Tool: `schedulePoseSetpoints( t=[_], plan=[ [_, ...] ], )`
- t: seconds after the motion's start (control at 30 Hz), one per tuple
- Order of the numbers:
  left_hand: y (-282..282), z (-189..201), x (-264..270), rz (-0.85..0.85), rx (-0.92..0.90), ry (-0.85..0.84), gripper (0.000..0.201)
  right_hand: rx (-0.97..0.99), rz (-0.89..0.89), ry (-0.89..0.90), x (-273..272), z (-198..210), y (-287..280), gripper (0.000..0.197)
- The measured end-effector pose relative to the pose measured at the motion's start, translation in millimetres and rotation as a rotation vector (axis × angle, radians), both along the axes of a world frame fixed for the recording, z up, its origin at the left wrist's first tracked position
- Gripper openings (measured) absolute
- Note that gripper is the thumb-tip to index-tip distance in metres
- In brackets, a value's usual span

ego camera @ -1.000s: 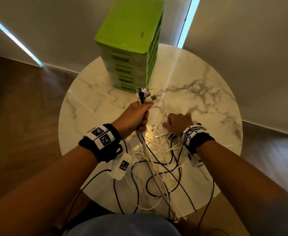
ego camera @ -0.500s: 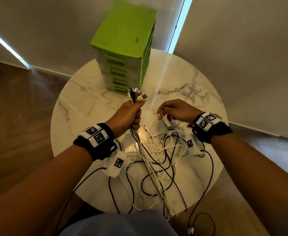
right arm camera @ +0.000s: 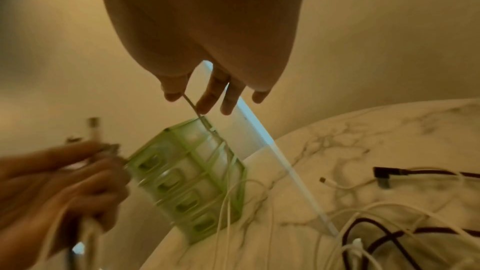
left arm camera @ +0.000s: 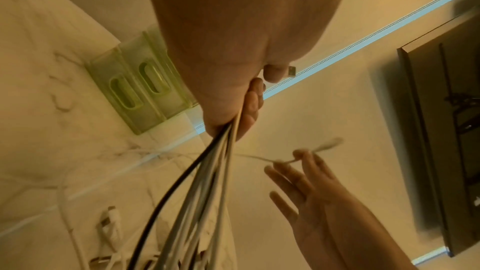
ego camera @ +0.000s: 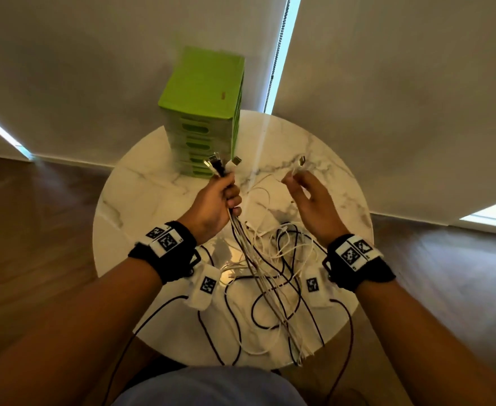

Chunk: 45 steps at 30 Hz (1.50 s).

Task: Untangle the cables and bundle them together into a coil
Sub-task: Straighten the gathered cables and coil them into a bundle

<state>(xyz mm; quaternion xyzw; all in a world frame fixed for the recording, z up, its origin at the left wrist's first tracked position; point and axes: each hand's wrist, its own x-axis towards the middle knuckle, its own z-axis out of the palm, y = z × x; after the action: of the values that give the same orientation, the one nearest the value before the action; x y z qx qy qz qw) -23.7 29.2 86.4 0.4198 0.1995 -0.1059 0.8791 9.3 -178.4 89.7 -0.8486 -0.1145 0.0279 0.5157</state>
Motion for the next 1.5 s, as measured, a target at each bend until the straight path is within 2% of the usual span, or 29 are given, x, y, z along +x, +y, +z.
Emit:
schedulePoseSetpoints(
  t=[0.2,0.37,0.47,0.5,0.6,0.7,0.83,0.9,1.0,1.1,1.2,1.27,1.33,1.4,1.5],
  plan=[
    [-9,6,-21,0.024,0.080,-0.119,0.017,0.063,0.067,-0.063,-58,26,47,0.015],
    [-14,5,-35,-0.097,0.293,-0.234,0.039,-0.027,0.029,-0.140,-75,24,62,0.016],
    [-17,9,-45,-0.144,0.347,-0.218,0.059,-0.066,0.018,-0.116,-79,25,67,0.013],
    [-17,10,-47,-0.145,0.358,-0.208,0.060,-0.075,0.019,-0.119,-81,26,68,0.012],
    [-14,15,-52,-0.124,0.354,-0.189,0.049,-0.098,0.045,-0.135,-88,32,70,0.014],
    [-9,17,-53,-0.140,0.314,-0.207,0.047,-0.113,0.092,-0.111,-93,32,70,0.017],
    [-6,17,-57,-0.164,0.332,-0.272,0.023,-0.159,0.126,-0.124,-95,31,70,0.009],
    [-3,17,-58,-0.131,0.392,-0.289,0.018,-0.183,0.166,-0.099,-94,28,70,0.014],
    [7,21,-55,-0.090,0.451,-0.282,0.018,-0.347,0.259,-0.132,-92,14,57,0.026],
    [15,20,-52,-0.108,0.486,-0.337,0.013,-0.366,0.308,-0.042,-88,3,46,0.029],
    [17,22,-52,-0.024,0.555,-0.336,0.023,-0.478,0.345,0.136,-74,3,44,0.040],
    [22,32,-48,0.101,0.511,-0.327,0.023,-0.662,0.434,0.237,-63,-3,36,0.047],
    [34,40,-42,0.181,0.366,-0.347,0.020,-0.725,0.498,0.287,-56,-16,20,0.052],
    [52,45,-34,0.234,0.230,-0.372,0.023,-0.660,0.519,0.305,-54,-30,3,0.057],
    [77,54,-24,0.324,0.197,-0.333,0.034,-0.539,0.490,0.281,-54,-45,-13,0.056]
  ],
)
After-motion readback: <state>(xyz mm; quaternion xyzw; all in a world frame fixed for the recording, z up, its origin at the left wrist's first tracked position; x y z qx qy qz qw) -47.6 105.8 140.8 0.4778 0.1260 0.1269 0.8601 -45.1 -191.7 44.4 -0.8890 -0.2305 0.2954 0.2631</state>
